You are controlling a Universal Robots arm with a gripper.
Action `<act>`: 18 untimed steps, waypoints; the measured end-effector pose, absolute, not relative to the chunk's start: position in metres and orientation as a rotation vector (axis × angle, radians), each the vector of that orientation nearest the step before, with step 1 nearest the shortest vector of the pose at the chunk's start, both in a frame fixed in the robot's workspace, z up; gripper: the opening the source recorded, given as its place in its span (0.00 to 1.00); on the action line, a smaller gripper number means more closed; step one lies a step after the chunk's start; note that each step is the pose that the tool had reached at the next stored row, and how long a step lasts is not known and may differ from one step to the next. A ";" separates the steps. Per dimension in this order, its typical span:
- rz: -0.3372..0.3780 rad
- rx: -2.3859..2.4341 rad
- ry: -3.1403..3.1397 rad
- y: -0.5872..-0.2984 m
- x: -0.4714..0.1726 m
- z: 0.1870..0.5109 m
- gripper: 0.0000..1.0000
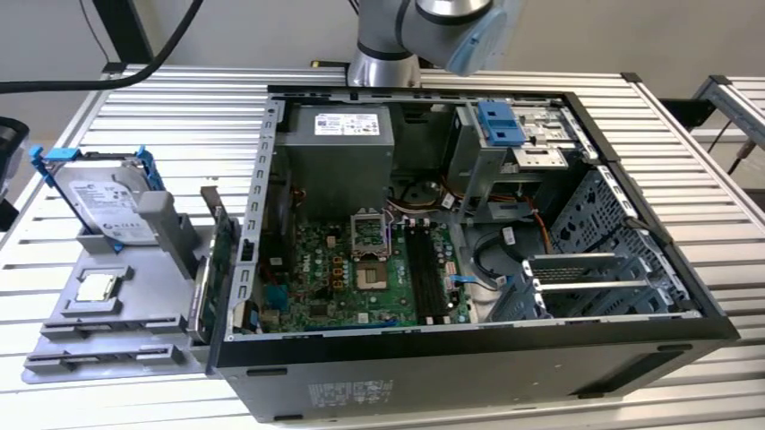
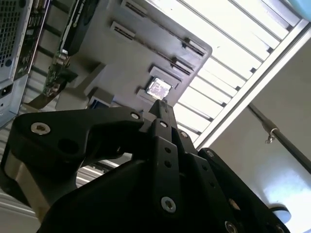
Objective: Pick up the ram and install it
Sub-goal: 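Pick up the ram and move it above insertion slot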
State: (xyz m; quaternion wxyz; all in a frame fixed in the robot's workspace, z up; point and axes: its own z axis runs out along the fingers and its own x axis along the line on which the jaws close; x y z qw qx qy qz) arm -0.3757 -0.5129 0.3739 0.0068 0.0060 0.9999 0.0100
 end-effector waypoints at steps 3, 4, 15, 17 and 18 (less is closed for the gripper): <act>0.031 0.017 3.128 -0.513 -0.376 0.374 0.00; 0.031 0.016 3.128 -0.513 -0.376 0.374 0.00; 0.032 0.007 3.128 -0.513 -0.376 0.373 0.00; 0.032 0.007 3.128 -0.513 -0.376 0.373 0.00; 0.032 0.007 3.128 -0.513 -0.376 0.373 0.00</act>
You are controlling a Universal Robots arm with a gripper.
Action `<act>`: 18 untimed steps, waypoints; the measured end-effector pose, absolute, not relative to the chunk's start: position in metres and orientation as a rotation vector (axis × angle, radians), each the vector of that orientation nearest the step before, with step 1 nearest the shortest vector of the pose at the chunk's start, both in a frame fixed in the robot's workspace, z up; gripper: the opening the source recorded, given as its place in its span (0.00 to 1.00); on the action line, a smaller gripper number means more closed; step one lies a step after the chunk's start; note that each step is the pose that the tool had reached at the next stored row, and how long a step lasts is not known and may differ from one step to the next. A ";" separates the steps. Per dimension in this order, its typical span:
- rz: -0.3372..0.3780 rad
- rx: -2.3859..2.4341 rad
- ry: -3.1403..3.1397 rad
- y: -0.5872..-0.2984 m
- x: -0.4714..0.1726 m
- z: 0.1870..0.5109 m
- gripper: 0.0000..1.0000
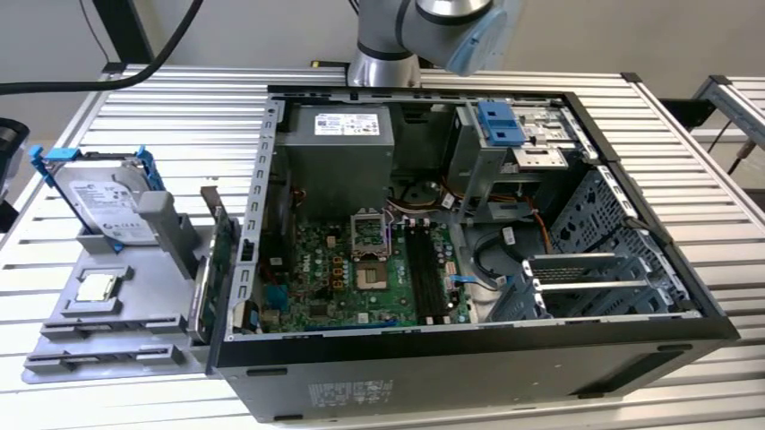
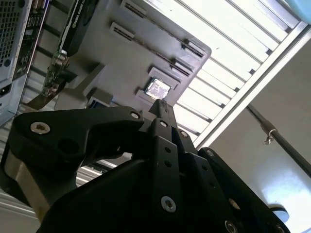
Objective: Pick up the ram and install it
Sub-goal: 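Pick up the ram and move it above insertion slot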
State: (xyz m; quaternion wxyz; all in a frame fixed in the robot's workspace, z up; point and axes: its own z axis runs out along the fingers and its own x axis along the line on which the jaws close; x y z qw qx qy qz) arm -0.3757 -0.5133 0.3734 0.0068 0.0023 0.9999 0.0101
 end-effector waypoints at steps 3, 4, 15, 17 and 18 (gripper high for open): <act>0.032 0.007 3.128 -0.513 -0.376 0.373 0.00; 0.032 0.006 3.128 -0.513 -0.376 0.373 0.00; 0.033 -0.131 3.126 -0.513 -0.376 0.373 0.00; 0.033 -0.172 3.124 -0.513 -0.376 0.373 0.00; 0.033 -0.195 3.123 -0.513 -0.376 0.373 0.00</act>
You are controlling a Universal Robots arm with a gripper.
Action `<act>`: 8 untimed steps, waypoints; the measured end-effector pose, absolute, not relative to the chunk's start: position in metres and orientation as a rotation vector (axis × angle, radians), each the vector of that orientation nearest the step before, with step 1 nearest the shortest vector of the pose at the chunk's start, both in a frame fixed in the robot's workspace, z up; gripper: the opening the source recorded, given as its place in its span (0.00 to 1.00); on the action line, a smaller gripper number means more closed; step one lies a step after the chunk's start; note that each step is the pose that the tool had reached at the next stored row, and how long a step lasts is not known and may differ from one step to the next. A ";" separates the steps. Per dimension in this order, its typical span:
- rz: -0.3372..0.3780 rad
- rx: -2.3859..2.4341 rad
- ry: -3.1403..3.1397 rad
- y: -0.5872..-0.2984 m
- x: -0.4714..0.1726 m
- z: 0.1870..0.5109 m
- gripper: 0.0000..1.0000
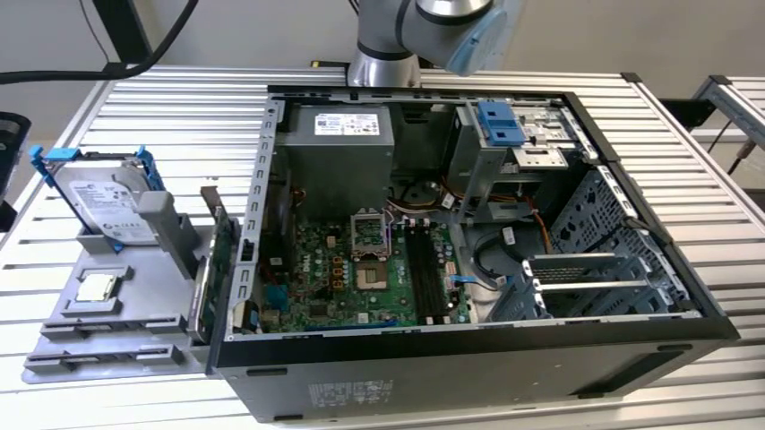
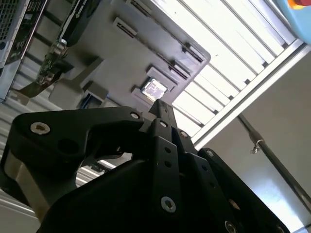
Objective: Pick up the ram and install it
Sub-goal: 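Pick up the ram and move it above insertion slot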
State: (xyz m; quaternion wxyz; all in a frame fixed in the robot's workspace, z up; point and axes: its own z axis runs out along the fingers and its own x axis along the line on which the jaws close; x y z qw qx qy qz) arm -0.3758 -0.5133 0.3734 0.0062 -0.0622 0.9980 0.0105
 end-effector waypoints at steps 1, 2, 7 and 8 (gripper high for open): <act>0.033 -0.219 3.122 -0.513 -0.376 0.373 0.00; 0.033 -0.243 3.120 -0.513 -0.376 0.373 0.00; 0.034 -0.383 3.107 -0.513 -0.376 0.373 0.00; 0.034 -0.411 3.104 -0.513 -0.376 0.373 0.00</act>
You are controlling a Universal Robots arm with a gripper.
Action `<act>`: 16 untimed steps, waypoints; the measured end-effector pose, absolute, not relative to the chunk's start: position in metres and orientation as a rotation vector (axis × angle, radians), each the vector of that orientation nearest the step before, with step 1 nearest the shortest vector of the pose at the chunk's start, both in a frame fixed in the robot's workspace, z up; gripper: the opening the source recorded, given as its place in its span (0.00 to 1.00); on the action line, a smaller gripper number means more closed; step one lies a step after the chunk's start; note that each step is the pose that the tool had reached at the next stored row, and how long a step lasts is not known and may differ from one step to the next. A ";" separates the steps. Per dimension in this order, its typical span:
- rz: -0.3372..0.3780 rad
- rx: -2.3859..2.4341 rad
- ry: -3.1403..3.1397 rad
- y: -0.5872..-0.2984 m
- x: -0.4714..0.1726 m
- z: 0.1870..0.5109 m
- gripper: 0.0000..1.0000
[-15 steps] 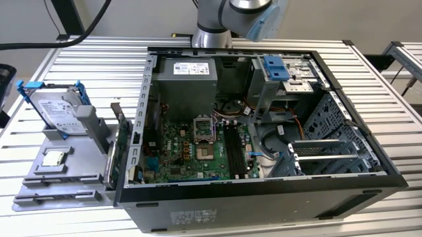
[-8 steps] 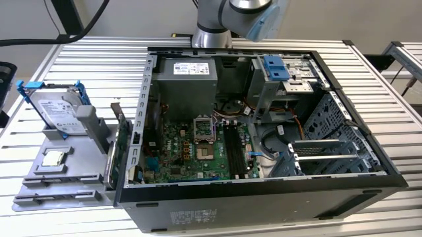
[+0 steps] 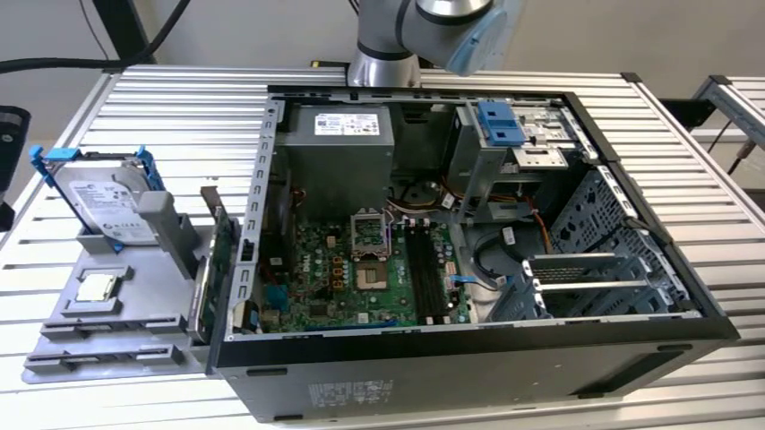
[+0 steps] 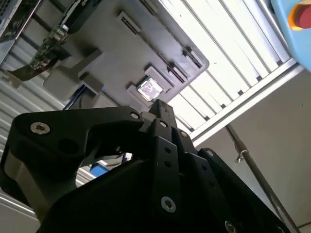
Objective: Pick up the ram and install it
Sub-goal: 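Pick up the ram and move it above insertion slot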
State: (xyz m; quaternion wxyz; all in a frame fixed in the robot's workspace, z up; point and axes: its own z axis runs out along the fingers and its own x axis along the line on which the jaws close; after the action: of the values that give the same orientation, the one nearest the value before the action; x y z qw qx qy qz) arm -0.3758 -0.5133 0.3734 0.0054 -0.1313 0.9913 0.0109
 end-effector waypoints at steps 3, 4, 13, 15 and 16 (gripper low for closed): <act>0.035 -0.497 3.092 -0.513 -0.376 0.373 0.00; 0.035 -0.526 3.087 -0.513 -0.376 0.373 0.00; 0.036 -0.776 3.036 -0.513 -0.376 0.373 0.00; 0.036 -0.831 3.022 -0.513 -0.376 0.373 0.00; 0.036 -0.859 3.014 -0.513 -0.376 0.373 0.00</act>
State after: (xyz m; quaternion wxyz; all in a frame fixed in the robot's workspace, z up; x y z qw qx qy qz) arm -0.3758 -0.5133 0.3733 0.0038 -0.2742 0.9616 0.0116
